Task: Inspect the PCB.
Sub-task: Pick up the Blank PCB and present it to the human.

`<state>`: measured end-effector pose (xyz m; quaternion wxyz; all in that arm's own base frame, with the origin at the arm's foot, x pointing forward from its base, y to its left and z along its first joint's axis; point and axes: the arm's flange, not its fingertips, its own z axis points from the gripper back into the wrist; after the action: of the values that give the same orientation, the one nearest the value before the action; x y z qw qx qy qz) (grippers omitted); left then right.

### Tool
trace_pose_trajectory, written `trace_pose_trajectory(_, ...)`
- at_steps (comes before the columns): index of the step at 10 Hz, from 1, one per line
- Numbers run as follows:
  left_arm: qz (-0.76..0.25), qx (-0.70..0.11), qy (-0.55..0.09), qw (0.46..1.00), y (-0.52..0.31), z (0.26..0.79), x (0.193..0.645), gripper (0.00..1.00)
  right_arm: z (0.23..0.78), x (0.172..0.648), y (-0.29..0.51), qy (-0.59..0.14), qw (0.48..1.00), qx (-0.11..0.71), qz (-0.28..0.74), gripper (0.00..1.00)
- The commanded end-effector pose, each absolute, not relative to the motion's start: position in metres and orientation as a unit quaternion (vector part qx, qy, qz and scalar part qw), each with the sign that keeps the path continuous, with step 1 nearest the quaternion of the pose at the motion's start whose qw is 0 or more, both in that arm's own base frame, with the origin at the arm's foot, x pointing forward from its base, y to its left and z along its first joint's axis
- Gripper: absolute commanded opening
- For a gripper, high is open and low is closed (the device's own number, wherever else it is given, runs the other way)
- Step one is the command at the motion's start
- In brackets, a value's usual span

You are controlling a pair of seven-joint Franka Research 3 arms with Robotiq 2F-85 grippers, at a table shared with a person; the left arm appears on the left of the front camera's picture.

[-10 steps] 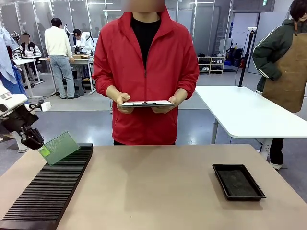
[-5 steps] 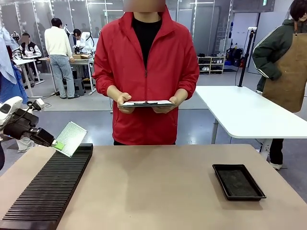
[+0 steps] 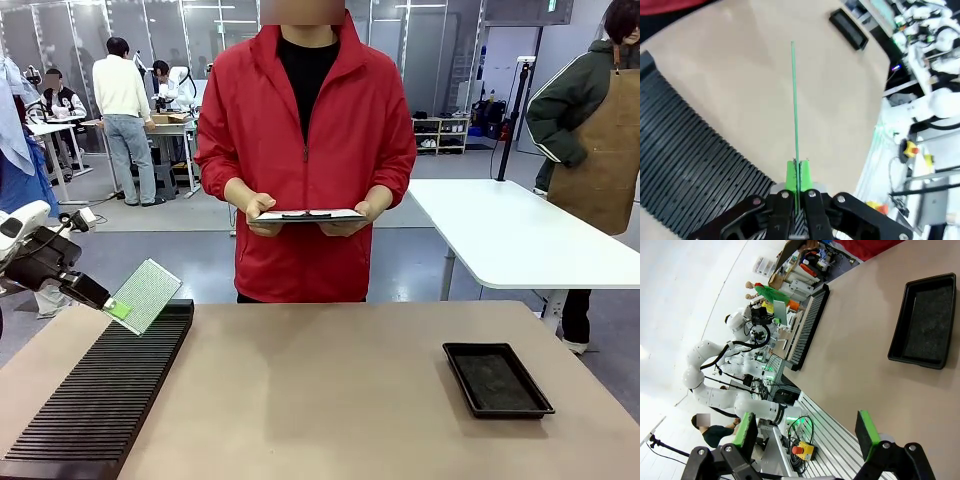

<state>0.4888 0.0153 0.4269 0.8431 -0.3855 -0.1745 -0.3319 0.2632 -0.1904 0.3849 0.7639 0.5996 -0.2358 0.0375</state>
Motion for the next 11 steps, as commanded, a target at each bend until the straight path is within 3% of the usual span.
trace_pose_trajectory(1,-0.24,-0.447,-0.176,0.843,0.016,0.433,0.508,0.03,0.386,0.263,-0.192,-0.242,0.76,0.602,0.039,1.0)
trace_pose_trajectory(3,-0.111,-0.57,-0.153,0.8,0.002,0.435,0.534,0.03,0.386,0.263,-0.192,-0.242,0.76,0.602,0.039,1.0)
trace_pose_trajectory(4,-0.085,-0.588,-0.137,0.793,-0.001,0.435,0.54,0.03,0.386,0.263,-0.192,-0.242,0.76,0.602,0.039,1.0)
trace_pose_trajectory(6,-0.012,-0.667,-0.065,0.742,-0.001,0.426,0.57,0.03,0.386,0.263,-0.192,-0.242,0.76,0.602,0.039,1.0)
trace_pose_trajectory(11,0.033,-0.695,0.01,0.718,-0.03,0.399,0.607,0.03,0.386,0.263,-0.192,-0.242,0.76,0.602,0.039,1.0)
